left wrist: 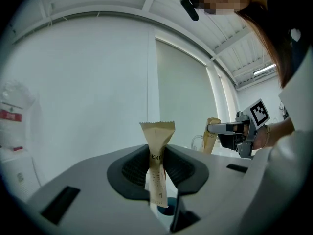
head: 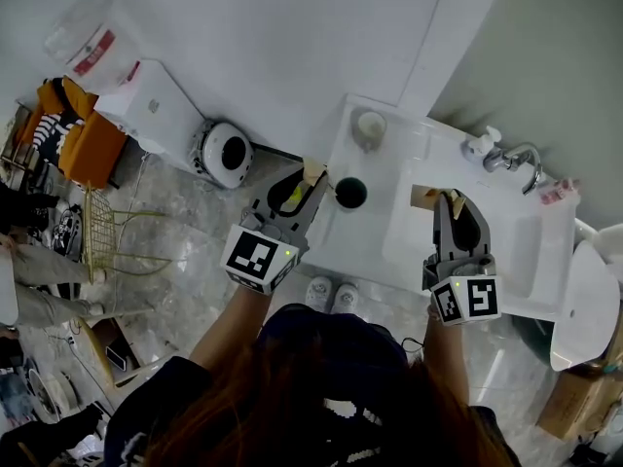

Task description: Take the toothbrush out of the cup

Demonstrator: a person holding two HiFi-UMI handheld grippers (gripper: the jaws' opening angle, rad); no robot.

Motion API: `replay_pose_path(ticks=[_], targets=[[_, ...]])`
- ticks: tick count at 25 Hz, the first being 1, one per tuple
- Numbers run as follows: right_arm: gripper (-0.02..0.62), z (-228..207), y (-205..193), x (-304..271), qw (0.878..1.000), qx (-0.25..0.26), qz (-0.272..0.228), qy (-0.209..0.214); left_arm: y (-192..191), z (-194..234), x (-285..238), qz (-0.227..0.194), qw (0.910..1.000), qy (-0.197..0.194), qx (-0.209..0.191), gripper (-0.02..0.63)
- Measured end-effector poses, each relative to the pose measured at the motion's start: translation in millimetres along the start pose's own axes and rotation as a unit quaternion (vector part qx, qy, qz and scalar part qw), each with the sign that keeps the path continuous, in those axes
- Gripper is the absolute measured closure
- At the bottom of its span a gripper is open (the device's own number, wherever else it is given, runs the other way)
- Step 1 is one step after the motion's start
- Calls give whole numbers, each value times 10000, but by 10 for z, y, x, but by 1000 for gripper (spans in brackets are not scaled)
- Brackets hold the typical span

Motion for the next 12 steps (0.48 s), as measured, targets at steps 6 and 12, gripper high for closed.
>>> replay_pose_path(ticks=[6,12], targets=[[517,104,-1,23,9999,140,80,28,14,116,161,-139,9995,290,-11,515],[518,144,-13,29,9997,195,130,43,-13,139,208,-158,9983,562,-71,515]])
Point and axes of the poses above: the fingertips, and each gripper's own axes: x backward along the fingers, z to its left, y out of its top, the point moved 10 cm from there along x, backward along the fingers, and after that the axes turned 11 degrees about z, right-handed, at the moved point
